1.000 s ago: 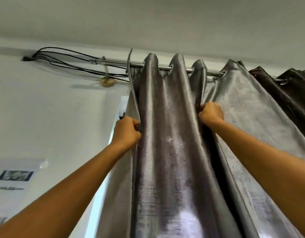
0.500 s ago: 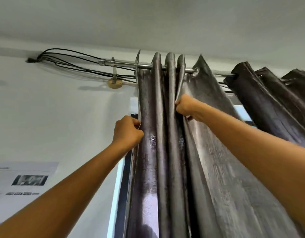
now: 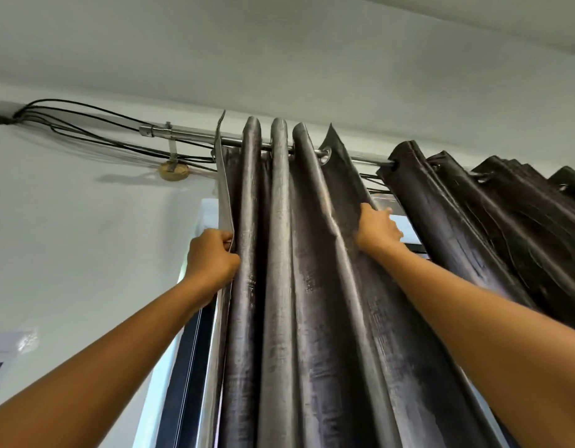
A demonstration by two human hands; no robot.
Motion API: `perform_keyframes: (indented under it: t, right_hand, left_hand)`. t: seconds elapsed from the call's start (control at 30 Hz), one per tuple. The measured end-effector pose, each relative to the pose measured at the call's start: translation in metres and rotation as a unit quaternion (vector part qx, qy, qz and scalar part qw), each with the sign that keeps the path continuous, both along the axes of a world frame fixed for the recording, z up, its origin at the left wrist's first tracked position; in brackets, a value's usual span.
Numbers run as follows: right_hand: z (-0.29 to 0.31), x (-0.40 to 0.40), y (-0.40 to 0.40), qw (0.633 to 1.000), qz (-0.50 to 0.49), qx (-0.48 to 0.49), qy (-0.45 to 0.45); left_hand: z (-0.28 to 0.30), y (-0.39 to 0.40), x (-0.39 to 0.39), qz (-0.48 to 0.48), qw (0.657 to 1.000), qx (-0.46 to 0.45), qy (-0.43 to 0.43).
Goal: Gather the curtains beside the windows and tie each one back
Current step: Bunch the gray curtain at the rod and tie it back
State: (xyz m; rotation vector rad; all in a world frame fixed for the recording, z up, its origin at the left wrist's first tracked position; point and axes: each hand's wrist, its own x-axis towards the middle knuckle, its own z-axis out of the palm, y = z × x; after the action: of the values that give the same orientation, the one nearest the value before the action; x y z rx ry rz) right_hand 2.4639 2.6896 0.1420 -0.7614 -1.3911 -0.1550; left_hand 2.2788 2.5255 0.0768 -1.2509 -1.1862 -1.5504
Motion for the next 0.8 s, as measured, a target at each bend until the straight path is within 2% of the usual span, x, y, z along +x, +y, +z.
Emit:
perform_keyframes:
  t: [0.1, 0.17, 0.33, 0.53, 0.7, 0.8]
  right_hand:
    - [-0.004, 0.005, 0.009, 0.995, 0.044, 0.055, 0.068]
    - [0.001, 0.009, 0.006, 0.985, 0.11, 0.062, 0.116]
    - [0.022, -0.002, -0.025, 0.962, 0.248, 0.055, 0.101]
    - [0.032, -0.054, -0.078, 0.975, 0.173, 0.135, 0.038]
    - [0.045, -0.109, -0.16, 0.961, 0.154, 0.231, -0.013]
    - [0.041, -0.128, -0.185, 0.956, 0.135, 0.25, -0.07]
  left_hand:
    - [0.001, -0.003, 0.004, -0.033, 0.999, -0.001, -0.017]
    - [0.001, -0.006, 0.006, -0.046, 0.999, -0.001, -0.016]
    - [0.001, -0.009, -0.003, -0.069, 0.997, 0.0, -0.027]
    - [0.0, -0.024, -0.02, -0.091, 0.995, 0.004, -0.028]
    - [-0.002, -0.051, -0.042, -0.084, 0.996, -0.019, -0.015]
    - [0.001, -0.066, -0.054, -0.081, 0.996, -0.033, -0.025]
